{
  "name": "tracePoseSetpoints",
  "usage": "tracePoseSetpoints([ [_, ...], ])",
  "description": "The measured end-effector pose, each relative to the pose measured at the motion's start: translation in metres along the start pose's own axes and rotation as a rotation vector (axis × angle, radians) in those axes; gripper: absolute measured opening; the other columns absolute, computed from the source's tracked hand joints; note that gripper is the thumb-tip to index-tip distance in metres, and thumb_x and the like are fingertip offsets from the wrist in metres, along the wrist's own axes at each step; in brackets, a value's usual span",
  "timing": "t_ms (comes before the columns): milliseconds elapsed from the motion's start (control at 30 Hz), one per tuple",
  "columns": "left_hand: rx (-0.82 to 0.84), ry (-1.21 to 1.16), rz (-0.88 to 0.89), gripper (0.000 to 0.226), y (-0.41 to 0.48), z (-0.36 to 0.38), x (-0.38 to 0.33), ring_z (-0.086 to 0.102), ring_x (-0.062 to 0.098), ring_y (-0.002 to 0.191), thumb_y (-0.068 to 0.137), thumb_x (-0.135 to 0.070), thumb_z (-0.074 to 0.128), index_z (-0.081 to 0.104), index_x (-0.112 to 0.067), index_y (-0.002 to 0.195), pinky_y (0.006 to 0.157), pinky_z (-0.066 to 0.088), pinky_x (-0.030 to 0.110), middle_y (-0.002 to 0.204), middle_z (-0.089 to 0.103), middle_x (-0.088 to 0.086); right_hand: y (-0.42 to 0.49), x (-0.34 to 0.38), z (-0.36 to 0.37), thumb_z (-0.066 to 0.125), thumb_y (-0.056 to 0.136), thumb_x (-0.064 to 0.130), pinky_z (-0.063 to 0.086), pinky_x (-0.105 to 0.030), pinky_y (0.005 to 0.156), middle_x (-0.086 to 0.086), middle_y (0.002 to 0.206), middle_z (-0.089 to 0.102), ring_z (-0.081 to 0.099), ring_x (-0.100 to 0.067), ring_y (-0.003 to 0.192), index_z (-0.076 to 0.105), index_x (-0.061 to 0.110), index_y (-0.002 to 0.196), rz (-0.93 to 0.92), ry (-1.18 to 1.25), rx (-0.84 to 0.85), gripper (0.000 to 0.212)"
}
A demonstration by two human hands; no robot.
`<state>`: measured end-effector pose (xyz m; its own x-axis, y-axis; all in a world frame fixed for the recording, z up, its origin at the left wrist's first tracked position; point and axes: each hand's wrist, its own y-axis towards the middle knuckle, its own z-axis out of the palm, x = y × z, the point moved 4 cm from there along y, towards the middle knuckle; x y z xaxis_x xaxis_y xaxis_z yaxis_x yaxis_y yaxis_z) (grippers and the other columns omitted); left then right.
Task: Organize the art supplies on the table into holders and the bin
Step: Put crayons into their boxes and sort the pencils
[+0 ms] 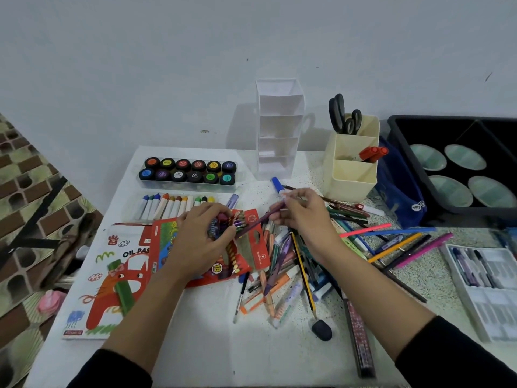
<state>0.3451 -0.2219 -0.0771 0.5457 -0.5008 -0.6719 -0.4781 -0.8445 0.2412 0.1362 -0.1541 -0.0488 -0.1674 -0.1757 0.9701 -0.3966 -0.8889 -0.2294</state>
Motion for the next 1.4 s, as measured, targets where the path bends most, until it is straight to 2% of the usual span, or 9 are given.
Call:
tracePoseSetpoints([
  [67, 0.006, -0.008, -0.008, 0.032, 0.001, 0.0, 0.0, 0.051, 0.002, 0.105, 0.084, -0.061, 0.048, 0.059, -0.038, 0.104, 0.105, 0.034, 0.053, 0.108, 0.054, -0.027, -0.002, -0.004, -0.008, 0.062, 0.095, -0.002, 0.061, -0.03, 0.074, -0.026, 0.099, 0.071, 0.073, -0.026, 0.077, 0.06, -0.008, 0.106, 0.0, -0.108, 0.056, 0.013],
  [167, 0.041, -0.011, -0.013, 0.035, 0.003, 0.0, 0.002, 0.048, -0.006, 0.106, 0.083, -0.067, 0.05, 0.056, -0.043, 0.107, 0.107, 0.034, 0.054, 0.11, 0.051, -0.032, -0.005, -0.001, -0.016, 0.081, 0.081, 0.007, 0.054, -0.019, 0.069, -0.004, 0.079, 0.074, 0.068, -0.01, 0.072, 0.078, 0.01, 0.084, -0.178, -0.559, 0.155, 0.005],
  [267, 0.072, -0.008, -0.011, 0.038, 0.003, 0.002, 0.002, 0.048, -0.008, 0.107, 0.082, -0.069, 0.051, 0.055, -0.045, 0.11, 0.105, 0.037, 0.056, 0.112, 0.049, -0.033, -0.008, 0.002, -0.007, 0.083, 0.081, 0.017, 0.047, -0.013, 0.068, 0.011, 0.077, 0.071, 0.064, -0.001, 0.073, 0.08, 0.02, 0.082, -0.389, -0.89, 0.225, 0.005],
  [367, 0.064, -0.005, -0.002, 0.035, 0.003, 0.002, -0.001, 0.047, -0.01, 0.106, 0.082, -0.068, 0.052, 0.055, -0.046, 0.108, 0.103, 0.039, 0.056, 0.108, 0.049, -0.034, -0.007, 0.002, 0.014, 0.081, 0.082, 0.02, 0.052, -0.024, 0.075, 0.007, 0.082, 0.073, 0.065, -0.006, 0.075, 0.079, 0.018, 0.085, -0.523, -1.013, 0.284, 0.004],
  [500, 0.048, -0.006, 0.016, 0.028, 0.002, 0.003, -0.004, 0.047, -0.009, 0.106, 0.082, -0.062, 0.055, 0.053, -0.047, 0.105, 0.101, 0.04, 0.055, 0.108, 0.049, -0.033, -0.006, -0.009, 0.041, 0.079, 0.08, 0.022, 0.053, -0.037, 0.075, 0.003, 0.08, 0.072, 0.065, -0.015, 0.075, 0.074, 0.017, 0.079, -0.539, -1.066, 0.299, 0.007],
  [867, 0.022, -0.031, 0.001, 0.028, 0.003, 0.0, -0.005, 0.051, -0.006, 0.102, 0.079, -0.057, 0.054, 0.057, -0.041, 0.102, 0.099, 0.042, 0.056, 0.102, 0.053, -0.029, -0.006, -0.013, 0.051, 0.083, 0.077, 0.024, 0.051, -0.042, 0.069, -0.003, 0.076, 0.064, 0.059, -0.02, 0.072, 0.064, 0.011, 0.074, -0.558, -0.992, 0.194, 0.023],
  [1200, 0.03, -0.033, 0.024, 0.026, 0.003, 0.001, -0.003, 0.051, -0.002, 0.102, 0.082, -0.055, 0.052, 0.057, -0.039, 0.101, 0.098, 0.042, 0.055, 0.104, 0.054, -0.026, -0.003, -0.016, 0.044, 0.068, 0.09, 0.044, 0.038, -0.041, 0.089, 0.005, 0.097, 0.066, 0.048, -0.021, 0.103, 0.08, 0.026, 0.093, -0.556, -1.272, 0.216, 0.022],
  [1300, 0.036, -0.028, 0.026, 0.027, 0.004, 0.001, -0.004, 0.051, -0.003, 0.102, 0.082, -0.057, 0.052, 0.057, -0.039, 0.101, 0.099, 0.041, 0.055, 0.105, 0.052, -0.029, -0.002, -0.011, 0.047, 0.066, 0.091, 0.044, 0.041, -0.043, 0.092, 0.004, 0.092, 0.065, 0.053, -0.019, 0.097, 0.08, 0.025, 0.089, -0.549, -1.264, 0.24, 0.023],
  [1400, 0.041, -0.015, 0.017, 0.03, 0.003, 0.002, -0.003, 0.05, 0.0, 0.103, 0.082, -0.06, 0.051, 0.056, -0.04, 0.103, 0.103, 0.037, 0.055, 0.107, 0.05, -0.03, 0.005, 0.006, 0.025, 0.064, 0.093, 0.039, 0.049, -0.043, 0.086, 0.003, 0.083, 0.065, 0.058, -0.018, 0.083, 0.078, 0.021, 0.083, -0.555, -1.164, 0.094, 0.025],
])
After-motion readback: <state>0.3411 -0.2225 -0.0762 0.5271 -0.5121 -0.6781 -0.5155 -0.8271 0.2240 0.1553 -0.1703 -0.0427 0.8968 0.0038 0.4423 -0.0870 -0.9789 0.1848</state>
